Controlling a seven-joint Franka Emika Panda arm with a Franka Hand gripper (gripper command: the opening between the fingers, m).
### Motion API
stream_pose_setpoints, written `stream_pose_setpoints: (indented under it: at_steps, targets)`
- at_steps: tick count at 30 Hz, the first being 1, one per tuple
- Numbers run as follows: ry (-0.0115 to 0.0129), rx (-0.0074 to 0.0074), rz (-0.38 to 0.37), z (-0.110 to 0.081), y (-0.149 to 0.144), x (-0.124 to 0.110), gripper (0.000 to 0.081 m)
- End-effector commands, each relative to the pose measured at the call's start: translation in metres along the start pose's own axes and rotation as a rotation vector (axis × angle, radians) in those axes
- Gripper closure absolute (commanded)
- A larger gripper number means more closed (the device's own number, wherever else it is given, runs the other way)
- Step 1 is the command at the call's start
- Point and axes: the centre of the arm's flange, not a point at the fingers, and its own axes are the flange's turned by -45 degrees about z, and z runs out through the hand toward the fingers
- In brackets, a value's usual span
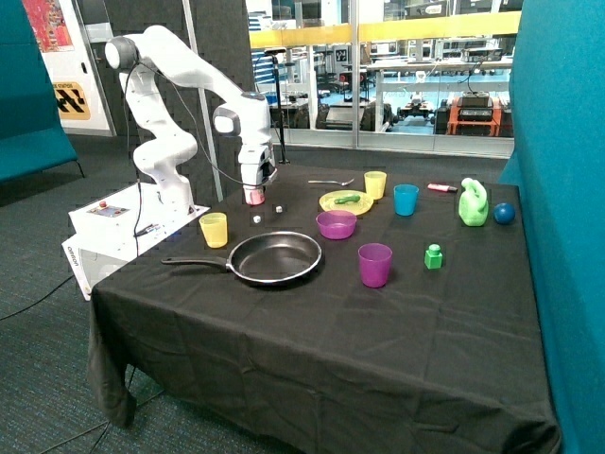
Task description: Roll the dices in the bowl
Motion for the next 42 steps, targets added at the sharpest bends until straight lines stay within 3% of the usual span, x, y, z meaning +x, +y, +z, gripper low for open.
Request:
stream_pose_setpoints:
  at_steps: [1,17,29,42]
  targets:
    - [-0.0034,0.0019,0.004,0.014,-0.004,0.004,0.0253]
    - [-0.0034,0.0019,0.007,0.019,0.005,-0.009,0.0227]
    - [-0.0034,0.0018,0.015,0.027,0.013,-0.025,0.0326]
    - [-0.0034,0.0019,0.011,0.041,0.013,-0.03,0.0348]
